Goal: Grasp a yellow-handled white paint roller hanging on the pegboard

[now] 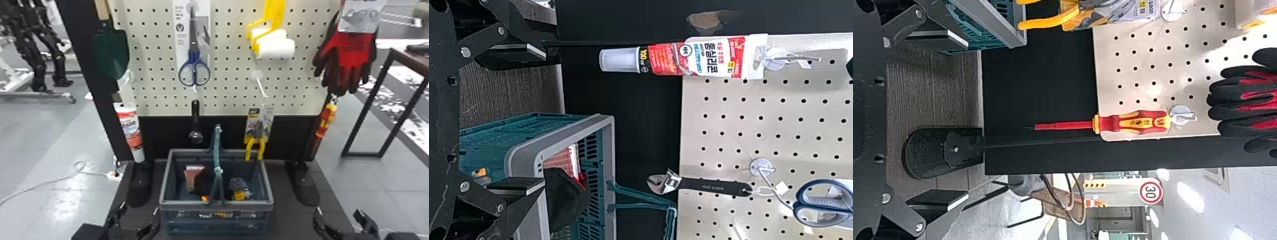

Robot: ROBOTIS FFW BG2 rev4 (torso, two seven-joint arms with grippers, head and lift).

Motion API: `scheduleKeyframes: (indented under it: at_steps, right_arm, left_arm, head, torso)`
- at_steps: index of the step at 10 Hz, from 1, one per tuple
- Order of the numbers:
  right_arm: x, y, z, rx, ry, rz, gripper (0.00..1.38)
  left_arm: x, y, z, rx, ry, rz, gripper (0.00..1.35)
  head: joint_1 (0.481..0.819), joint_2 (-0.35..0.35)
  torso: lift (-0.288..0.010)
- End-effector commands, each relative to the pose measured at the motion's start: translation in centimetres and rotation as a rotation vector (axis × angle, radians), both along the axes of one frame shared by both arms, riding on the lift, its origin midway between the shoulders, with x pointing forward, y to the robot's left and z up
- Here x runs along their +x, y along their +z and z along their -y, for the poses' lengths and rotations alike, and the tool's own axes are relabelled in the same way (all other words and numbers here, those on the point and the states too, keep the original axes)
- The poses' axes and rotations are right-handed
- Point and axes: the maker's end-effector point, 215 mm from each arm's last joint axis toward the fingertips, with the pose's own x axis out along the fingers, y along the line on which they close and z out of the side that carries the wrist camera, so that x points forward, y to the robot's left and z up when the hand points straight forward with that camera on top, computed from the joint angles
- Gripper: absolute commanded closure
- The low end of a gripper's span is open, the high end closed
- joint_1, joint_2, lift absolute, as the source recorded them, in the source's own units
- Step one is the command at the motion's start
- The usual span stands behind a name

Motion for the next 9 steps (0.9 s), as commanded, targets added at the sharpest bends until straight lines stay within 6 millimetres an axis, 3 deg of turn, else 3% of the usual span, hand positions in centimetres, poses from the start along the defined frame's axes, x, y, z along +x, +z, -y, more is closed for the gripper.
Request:
scheduleKeyframes:
  at_steps: [1,6,8,9]
  right_arm:
    - [-0.1,0.0,-0.2,-0.002,0.0,-0.001,0.24]
    - [0.0,0.4,-0.2,0.001,0.002,-0.006,0.24]
    - [0.8,2.1,0.1,-0.024,0.019,-0.076,0.23]
    - [1.4,5.0,0.4,-0.052,0.021,-0.05,0.24]
  left_arm:
    - [0.0,0.0,0.0,0.0,0.0,0.001,0.38]
    - [0.0,-0.1,0.0,0.0,-0.001,-0.003,0.38]
    - [0.0,-0.1,0.0,0.002,-0.004,-0.003,0.38]
    - [0.1,-0.1,0.0,0.005,-0.006,-0.003,0.38]
  head:
    - [0.549,0.0]
    - [0.549,0.0]
    - [0.549,0.0]
    - [0.549,0.0]
  torso:
    - [-0.1]
    - [-0.1]
    - [-0.1]
    - [-0.1]
